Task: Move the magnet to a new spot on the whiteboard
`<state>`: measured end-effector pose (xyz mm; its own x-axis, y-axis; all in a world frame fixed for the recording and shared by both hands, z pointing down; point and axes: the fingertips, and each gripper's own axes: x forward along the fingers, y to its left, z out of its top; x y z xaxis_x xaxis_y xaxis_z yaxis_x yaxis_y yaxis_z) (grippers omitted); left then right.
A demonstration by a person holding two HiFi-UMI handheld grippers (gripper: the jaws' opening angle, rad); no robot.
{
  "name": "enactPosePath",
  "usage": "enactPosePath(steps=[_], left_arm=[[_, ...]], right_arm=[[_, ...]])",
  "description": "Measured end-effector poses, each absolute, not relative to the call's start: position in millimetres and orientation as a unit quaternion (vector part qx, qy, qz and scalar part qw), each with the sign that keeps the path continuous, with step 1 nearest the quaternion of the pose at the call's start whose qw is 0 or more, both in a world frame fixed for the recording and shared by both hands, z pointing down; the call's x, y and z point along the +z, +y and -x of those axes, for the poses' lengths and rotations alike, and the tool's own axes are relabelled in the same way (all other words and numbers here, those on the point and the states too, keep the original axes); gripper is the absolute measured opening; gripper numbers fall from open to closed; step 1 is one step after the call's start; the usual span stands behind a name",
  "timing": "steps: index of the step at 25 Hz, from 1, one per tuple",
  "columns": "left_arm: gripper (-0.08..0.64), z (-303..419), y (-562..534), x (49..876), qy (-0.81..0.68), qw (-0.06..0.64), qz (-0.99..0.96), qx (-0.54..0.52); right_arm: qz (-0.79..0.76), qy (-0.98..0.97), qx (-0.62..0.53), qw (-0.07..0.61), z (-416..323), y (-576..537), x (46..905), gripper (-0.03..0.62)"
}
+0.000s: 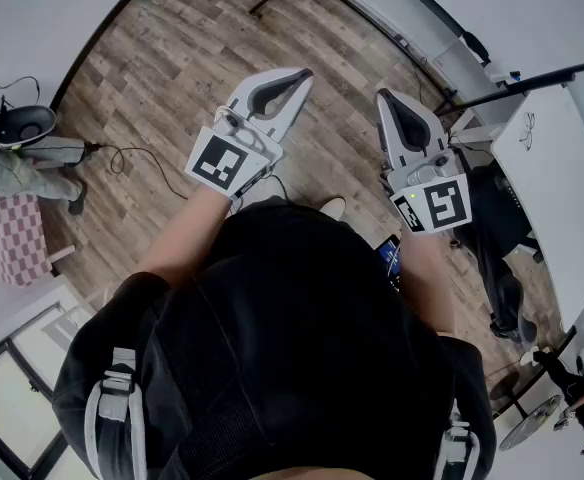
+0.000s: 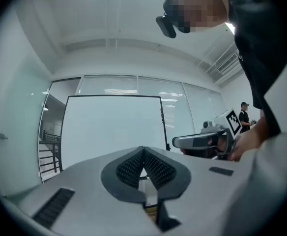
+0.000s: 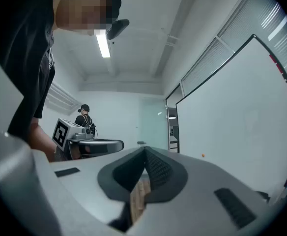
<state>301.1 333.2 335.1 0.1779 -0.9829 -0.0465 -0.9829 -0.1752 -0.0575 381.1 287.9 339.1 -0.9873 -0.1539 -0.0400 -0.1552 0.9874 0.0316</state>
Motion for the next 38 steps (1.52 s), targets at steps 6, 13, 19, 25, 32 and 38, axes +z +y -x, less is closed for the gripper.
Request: enactPosePath(steps=[6, 13, 19, 25, 32, 38], left_arm=[[0.003, -312, 347, 345, 0.635, 0.038, 0.771, -0.002], [0.003, -331, 363, 352, 0.637, 0.023, 0.771, 0.0], [0.003, -359, 364, 356, 0.642, 0.025, 0.767, -0.004], [0.003, -387, 359, 351, 0.649, 0.033, 0.76, -0.004], [0.003, -381, 354, 354, 0.656, 0.032, 0.754, -0.006], [0.003, -338, 346, 358, 0.655, 0.022, 0.755, -0.002]], right_arm=[[0.075, 0.997, 0.03, 0.01, -388, 306, 347, -0.006], [0.058, 0.998, 0.01, 0.031, -406, 322, 347, -0.005], [0.04, 0.999, 0.007, 0.025, -430, 324, 353, -0.005], [0.022, 1.0, -0.002, 0.023, -448, 317, 355, -0.005], [0.017, 1.0, -0.009, 0.02, -441, 309, 360, -0.005], [0.018, 1.0, -0.005, 0.01, -401, 305, 363, -0.005]])
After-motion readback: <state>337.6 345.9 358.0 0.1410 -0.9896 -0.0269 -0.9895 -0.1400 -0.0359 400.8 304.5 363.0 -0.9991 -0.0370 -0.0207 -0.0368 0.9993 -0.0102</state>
